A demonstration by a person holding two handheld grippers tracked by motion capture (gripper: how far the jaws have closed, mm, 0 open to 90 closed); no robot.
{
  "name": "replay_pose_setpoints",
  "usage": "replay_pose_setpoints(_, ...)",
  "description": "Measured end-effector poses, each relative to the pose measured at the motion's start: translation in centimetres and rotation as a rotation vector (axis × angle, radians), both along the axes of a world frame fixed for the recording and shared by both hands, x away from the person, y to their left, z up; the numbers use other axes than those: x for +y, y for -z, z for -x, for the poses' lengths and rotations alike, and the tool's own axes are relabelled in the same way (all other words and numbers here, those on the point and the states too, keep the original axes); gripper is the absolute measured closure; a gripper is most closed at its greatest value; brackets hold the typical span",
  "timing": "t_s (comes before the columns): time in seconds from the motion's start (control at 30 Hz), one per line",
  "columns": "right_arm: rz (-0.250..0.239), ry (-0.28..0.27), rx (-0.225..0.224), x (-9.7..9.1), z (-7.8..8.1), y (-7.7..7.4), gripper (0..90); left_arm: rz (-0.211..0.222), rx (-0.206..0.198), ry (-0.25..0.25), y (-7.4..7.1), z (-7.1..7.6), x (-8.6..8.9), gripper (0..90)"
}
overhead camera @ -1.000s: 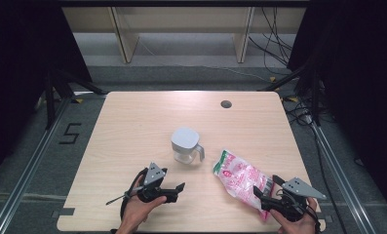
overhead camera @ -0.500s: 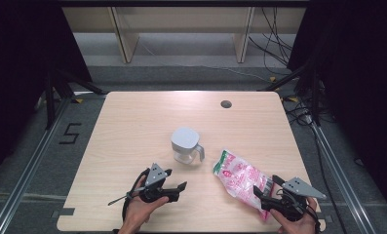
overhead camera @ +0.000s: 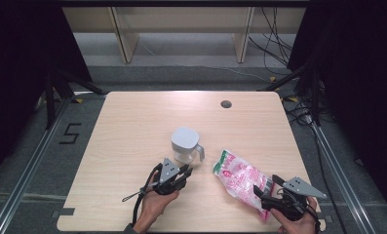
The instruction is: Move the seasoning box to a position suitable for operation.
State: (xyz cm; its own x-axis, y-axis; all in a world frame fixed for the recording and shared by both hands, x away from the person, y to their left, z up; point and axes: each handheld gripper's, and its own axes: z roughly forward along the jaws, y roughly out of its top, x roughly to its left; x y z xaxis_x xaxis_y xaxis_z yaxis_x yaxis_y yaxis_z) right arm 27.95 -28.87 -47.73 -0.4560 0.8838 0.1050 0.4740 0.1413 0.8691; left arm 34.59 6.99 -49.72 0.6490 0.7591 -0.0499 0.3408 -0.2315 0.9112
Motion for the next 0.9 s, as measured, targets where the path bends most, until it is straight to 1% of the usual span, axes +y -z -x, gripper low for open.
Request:
replay_pose_setpoints(0.07,0.001,0.001,-0.001,0.0,0.0,0.0,19.7,0.000,0.002,-0.008,0.1,-0.2,-0.2,80.9)
replay_pose_setpoints(0.1,0.000,0.002,-0.010,-0.1,0.0,0.0,19.7,-0.023,0.006,-0.013,0.2,-0.8,-0.4,81.5)
replay_pose_setpoints(0.13,-0.004,-0.001,-0.009,-0.1,0.0,0.0,19.8,-0.023,0.006,-0.013,0.2,-0.8,-0.4,82.1)
replay_pose_setpoints(0.17,-0.007,-0.010,-0.009,-0.1,0.0,0.0,19.8,-0.038,0.008,-0.026,0.5,-1.4,-0.5,82.6)
replay_pose_setpoints(0.2,-0.027,-0.001,0.001,0.0,0.0,0.0,19.9,-0.038,0.010,-0.036,0.6,-1.7,-0.6,83.2)
replay_pose_setpoints(0.23,-0.029,0.000,0.001,0.0,0.1,0.0,19.9,-0.035,0.009,-0.039,0.8,-2.0,-0.6,83.7)
replay_pose_setpoints(0.27,-0.039,-0.001,0.009,0.0,0.1,0.0,20.0,-0.020,0.008,-0.045,0.8,-2.2,-0.8,84.5)
replay_pose_setpoints(0.3,-0.039,-0.001,0.009,0.0,0.1,0.0,20.0,-0.020,0.008,-0.045,0.8,-2.2,-0.8,84.5)
replay_pose_setpoints(0.33,-0.041,-0.010,-0.008,0.0,0.0,0.0,20.1,-0.020,0.007,-0.047,0.9,-2.4,-0.9,84.3)
replay_pose_setpoints(0.37,-0.042,-0.006,-0.002,0.0,0.0,0.0,20.1,-0.020,0.007,-0.047,0.9,-2.4,-0.9,84.1)
replay_pose_setpoints(0.4,-0.034,-0.010,-0.010,0.0,0.0,0.1,20.1,-0.034,-0.001,-0.046,0.8,-2.7,-1.1,84.1)
replay_pose_setpoints(0.43,-0.030,-0.006,-0.001,0.0,0.0,0.0,20.1,-0.023,0.002,-0.051,0.9,-2.8,-1.2,83.9)
replay_pose_setpoints(0.47,-0.032,-0.004,0.001,0.0,0.1,0.0,20.1,-0.032,0.001,-0.058,0.8,-3.0,-1.2,84.0)
replay_pose_setpoints(0.57,-0.032,-0.006,0.000,0.0,0.1,0.0,20.2,-0.020,0.008,-0.051,0.8,-3.4,-1.2,85.1)
replay_pose_setpoints(0.6,-0.029,-0.018,-0.008,-0.1,0.0,0.0,20.2,-0.024,0.000,-0.054,0.8,-3.3,-1.2,85.2)
replay_pose_setpoints(0.63,-0.035,-0.019,-0.013,-0.1,-0.1,0.0,20.2,-0.039,-0.010,-0.060,0.7,-3.2,-1.2,85.5)
replay_pose_setpoints(0.67,-0.044,-0.009,-0.002,0.0,0.0,0.0,20.2,-0.047,-0.010,-0.062,0.6,-3.2,-1.2,85.7)
replay_pose_setpoints(0.7,-0.044,-0.010,-0.003,0.0,0.0,0.0,20.2,-0.049,-0.008,-0.063,0.6,-3.2,-1.1,86.1)
replay_pose_setpoints(0.73,-0.038,-0.015,-0.008,0.0,0.0,0.0,20.2,-0.039,-0.009,-0.061,0.6,-3.2,-1.0,86.7)
replay_pose_setpoints(0.8,-0.029,-0.008,-0.017,-0.1,0.0,0.0,20.2,-0.053,-0.009,-0.083,0.5,-3.3,-0.7,86.6)
replay_pose_setpoints(0.9,-0.037,-0.009,-0.015,0.0,0.0,0.0,20.2,-0.066,-0.009,-0.113,0.5,-3.7,0.1,85.4)
